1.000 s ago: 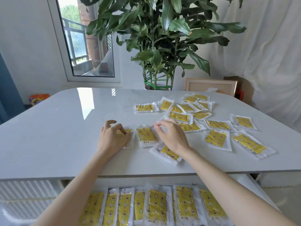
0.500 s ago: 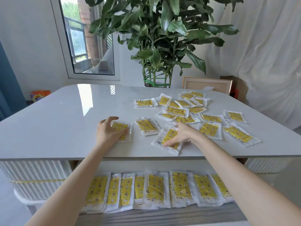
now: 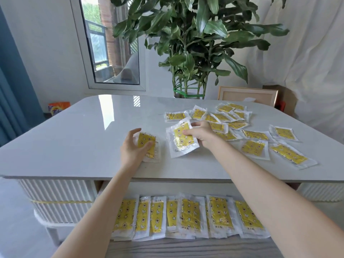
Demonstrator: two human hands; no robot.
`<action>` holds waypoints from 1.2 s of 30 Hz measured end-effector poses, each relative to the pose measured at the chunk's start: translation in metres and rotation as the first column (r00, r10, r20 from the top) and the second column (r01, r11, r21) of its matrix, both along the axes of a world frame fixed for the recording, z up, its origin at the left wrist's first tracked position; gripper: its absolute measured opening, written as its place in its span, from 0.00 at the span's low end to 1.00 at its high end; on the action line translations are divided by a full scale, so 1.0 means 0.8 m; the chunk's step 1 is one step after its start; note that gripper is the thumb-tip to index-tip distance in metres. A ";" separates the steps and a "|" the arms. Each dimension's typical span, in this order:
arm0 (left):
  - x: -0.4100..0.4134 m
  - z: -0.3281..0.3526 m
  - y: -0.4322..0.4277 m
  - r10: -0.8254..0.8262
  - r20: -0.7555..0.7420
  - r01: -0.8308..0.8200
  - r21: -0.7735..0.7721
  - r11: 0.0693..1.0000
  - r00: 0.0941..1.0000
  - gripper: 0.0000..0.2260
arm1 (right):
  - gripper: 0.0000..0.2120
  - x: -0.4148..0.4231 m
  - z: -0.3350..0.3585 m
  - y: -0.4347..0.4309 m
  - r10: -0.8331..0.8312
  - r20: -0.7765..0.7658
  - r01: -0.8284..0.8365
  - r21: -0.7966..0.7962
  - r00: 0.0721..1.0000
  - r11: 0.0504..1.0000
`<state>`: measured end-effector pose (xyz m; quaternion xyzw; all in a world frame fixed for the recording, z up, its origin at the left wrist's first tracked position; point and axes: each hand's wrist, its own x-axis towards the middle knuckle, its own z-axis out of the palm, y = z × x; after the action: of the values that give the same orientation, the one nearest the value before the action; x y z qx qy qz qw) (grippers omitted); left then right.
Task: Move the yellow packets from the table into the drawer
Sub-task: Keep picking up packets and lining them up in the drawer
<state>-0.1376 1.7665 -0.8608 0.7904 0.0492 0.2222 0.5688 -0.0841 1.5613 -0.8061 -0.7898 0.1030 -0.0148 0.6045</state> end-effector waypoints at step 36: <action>-0.102 0.033 0.004 -0.301 -0.152 0.224 -0.385 0.895 0.941 0.17 | 0.19 -0.142 -0.007 -0.013 0.241 0.001 -0.241 -0.042 0.970 0.970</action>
<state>-0.2191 1.7699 -0.8348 0.6898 0.0406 0.0464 0.7213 -0.1974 1.5511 -0.8117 -0.8087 0.0041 0.0543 0.5857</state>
